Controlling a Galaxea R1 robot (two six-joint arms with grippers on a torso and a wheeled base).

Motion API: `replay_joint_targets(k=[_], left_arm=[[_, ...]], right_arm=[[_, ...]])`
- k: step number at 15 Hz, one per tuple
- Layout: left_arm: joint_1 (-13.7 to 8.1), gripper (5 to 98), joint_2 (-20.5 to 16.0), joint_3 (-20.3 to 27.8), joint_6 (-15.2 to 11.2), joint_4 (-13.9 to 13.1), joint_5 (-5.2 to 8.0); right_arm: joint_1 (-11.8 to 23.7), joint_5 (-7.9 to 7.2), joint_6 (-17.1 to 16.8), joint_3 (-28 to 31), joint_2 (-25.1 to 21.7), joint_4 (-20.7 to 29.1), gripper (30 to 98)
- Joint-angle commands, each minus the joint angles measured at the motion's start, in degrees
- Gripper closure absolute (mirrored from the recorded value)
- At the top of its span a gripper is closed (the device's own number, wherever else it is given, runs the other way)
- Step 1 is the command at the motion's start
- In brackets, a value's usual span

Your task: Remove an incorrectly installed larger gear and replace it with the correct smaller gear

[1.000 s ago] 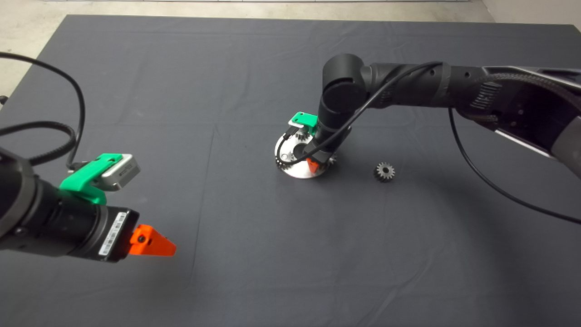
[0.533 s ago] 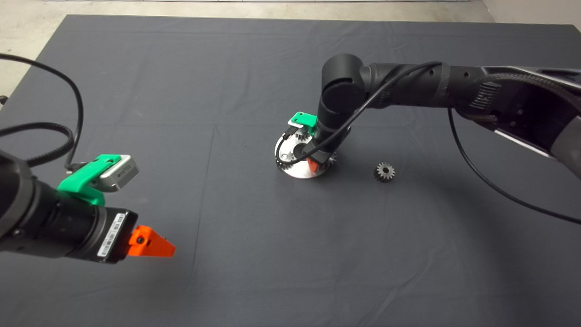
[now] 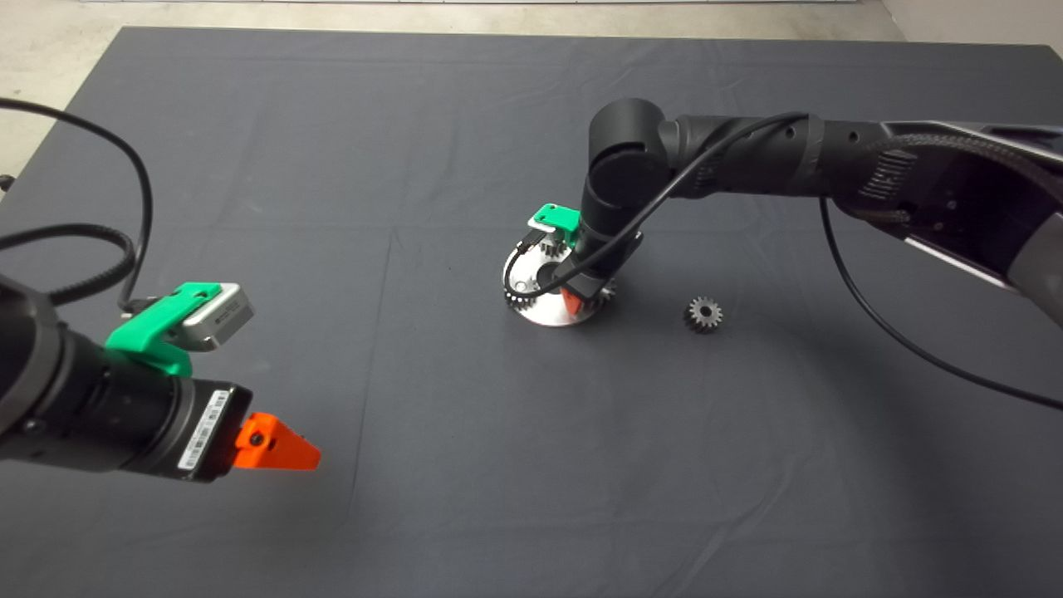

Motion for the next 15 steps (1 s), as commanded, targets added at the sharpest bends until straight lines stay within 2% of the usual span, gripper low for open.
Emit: replay_joint_targets(k=[1, 6, 8, 15], left_arm=[[-0.71, 5.4, -0.26, 0.87, 0.18, -0.61, -0.29], [-0.71, 5.4, -0.38, 0.96, 0.18, -0.61, -0.31], [-0.71, 5.4, -0.35, 0.96, 0.18, -0.61, -0.55], [-0.71, 5.4, -0.26, 0.96, 0.26, -0.61, -0.73]], right_arm=[[1.28, -1.29, 0.4, 0.16, 0.05, -1.21, 58.6], [1.29, -2.8, 0.4, 0.16, 0.05, -1.11, 58.6], [1.29, -3.92, 0.4, 0.16, -0.04, -1.11, 58.6], [1.21, -4.45, 0.4, 0.16, -0.3, -0.23, 58.6]])
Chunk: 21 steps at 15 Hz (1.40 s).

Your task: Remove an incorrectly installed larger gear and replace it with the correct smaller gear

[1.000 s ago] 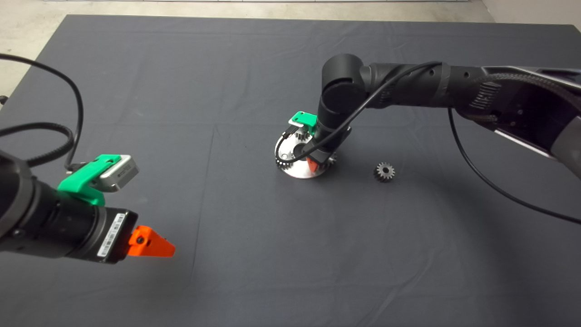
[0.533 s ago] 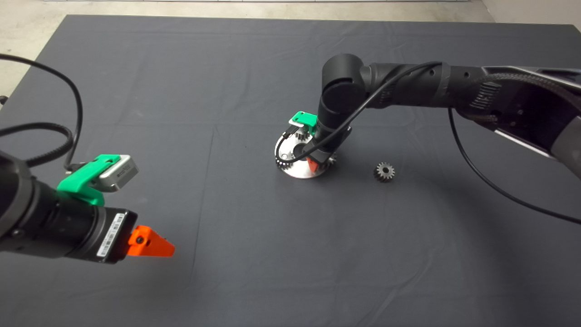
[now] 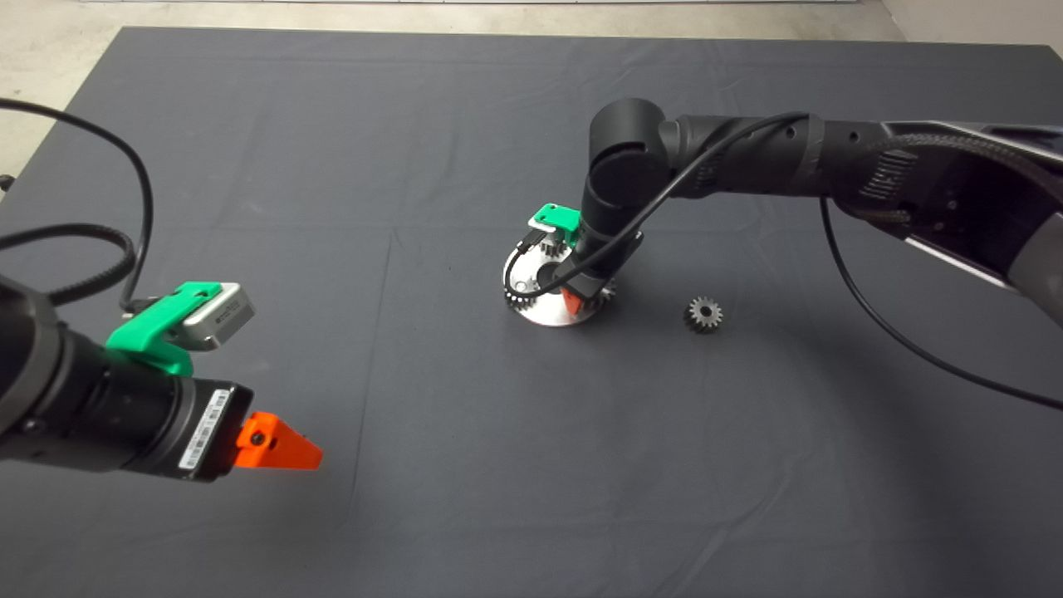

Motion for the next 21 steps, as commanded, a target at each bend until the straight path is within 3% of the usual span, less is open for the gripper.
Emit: replay_joint_targets(k=[1, 6, 8, 21], left_arm=[[-0.72, 5.4, -0.2, 0.95, 0.24, -0.61, -0.18], [-0.72, 5.4, -0.29, 0.9, 0.24, -0.61, -0.18], [-0.72, 5.4, -0.29, 0.95, 0.24, -0.61, -0.18], [-0.72, 5.4, -0.55, 0.86, 0.24, -0.61, -0.18]], right_arm=[[1.22, -4.45, 0.4, 0.16, -0.23, -0.27, 58.6], [1.13, -4.45, 0.66, 0.11, -0.37, -0.18, 58.6], [0.96, -4.45, 0.66, 0.16, -0.32, -0.13, 63.1], [0.87, -4.98, 0.49, 0.07, -0.7, 2.92, 63.2]])
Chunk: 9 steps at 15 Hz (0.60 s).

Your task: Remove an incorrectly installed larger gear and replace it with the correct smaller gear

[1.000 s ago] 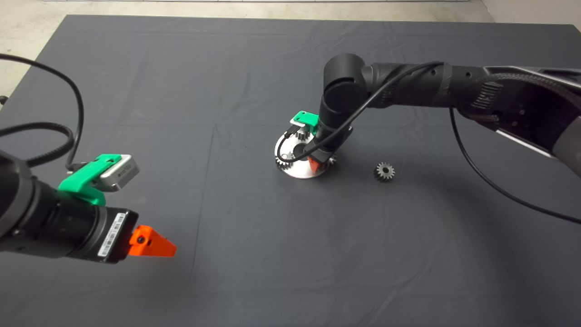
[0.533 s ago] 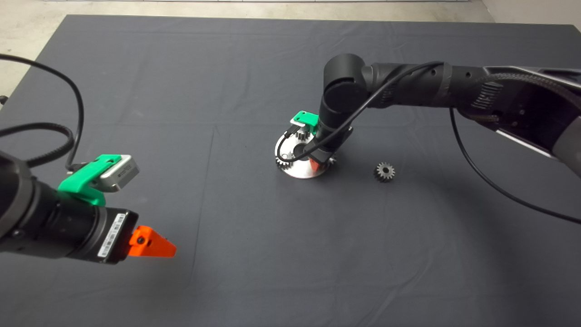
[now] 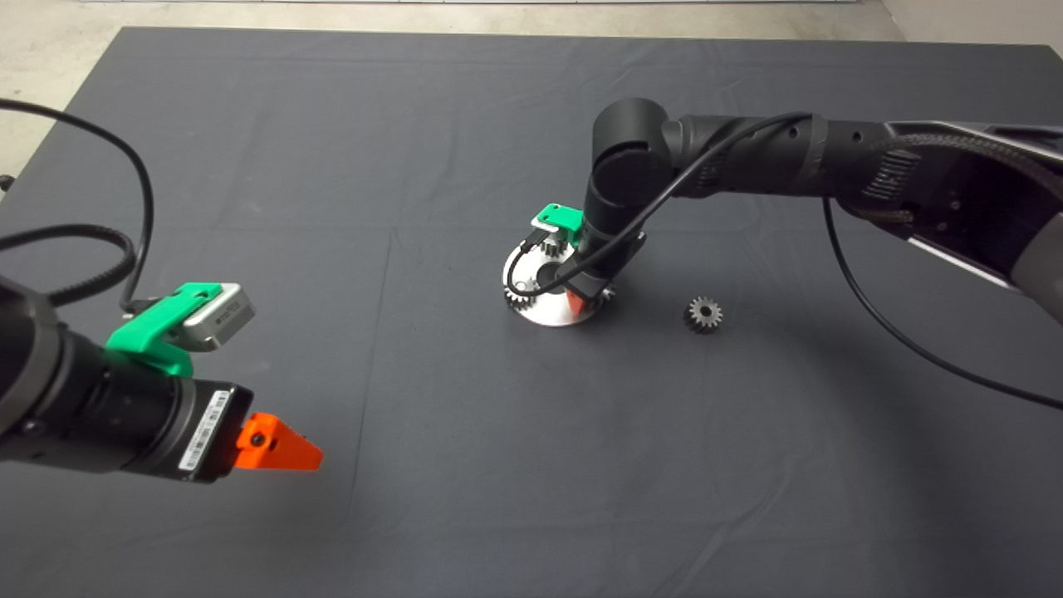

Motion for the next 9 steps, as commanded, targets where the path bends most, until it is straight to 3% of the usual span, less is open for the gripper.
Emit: replay_joint_targets(k=[1, 9], left_arm=[[-0.71, 5.4, -0.61, 0.76, 0.23, -0.61, -0.13], [-0.71, 5.4, -1.14, 0.82, 0.29, -0.61, -0.13]], right_arm=[[0.88, -5.0, 0.09, 0.07, -0.7, 2.52, 63.2], [0.88, -5.16, -0.08, 0.07, -1.03, 2.61, 63.6]])
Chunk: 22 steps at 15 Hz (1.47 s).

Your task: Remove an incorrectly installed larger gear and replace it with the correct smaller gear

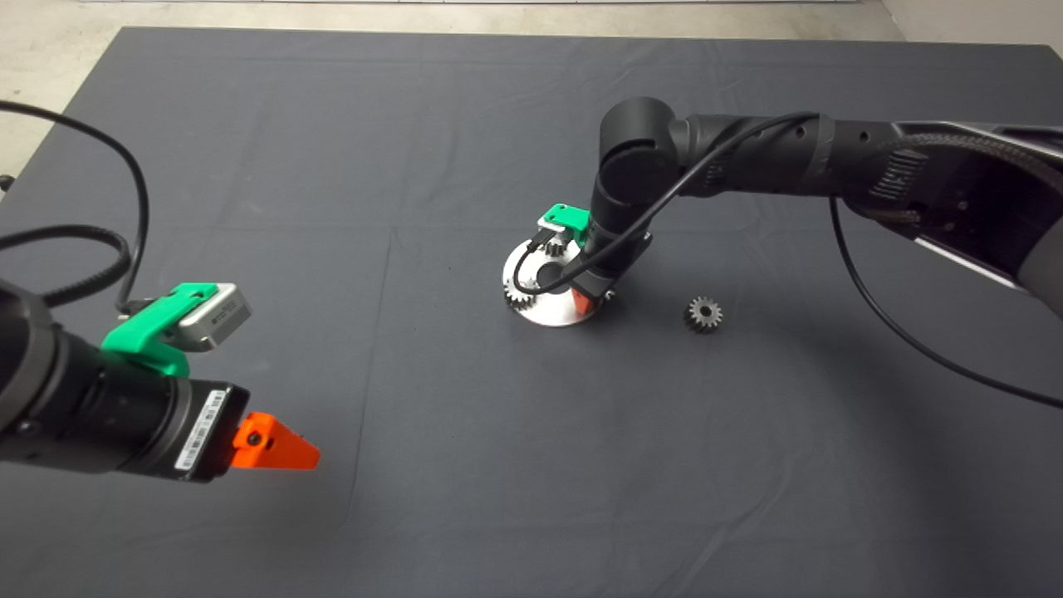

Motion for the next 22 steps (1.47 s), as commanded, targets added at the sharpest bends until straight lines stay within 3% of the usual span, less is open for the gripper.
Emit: replay_joint_targets(k=[1, 10, 22], left_arm=[[-0.72, 5.4, -0.37, 0.82, 0.2, -0.61, -0.02], [-0.72, 5.4, -0.51, 0.94, 0.23, -0.61, 0.02], [-0.72, 5.4, -0.51, 0.85, 0.19, -0.61, 0.02]], right_arm=[[0.89, -5.13, -0.03, 0.1, -0.29, 1.88, 67.6], [0.89, -4.87, 0.03, 0.34, -0.11, 1.8, 75.2], [0.36, -5.13, -0.15, 0.25, 0.24, 1.62, 77.9]])
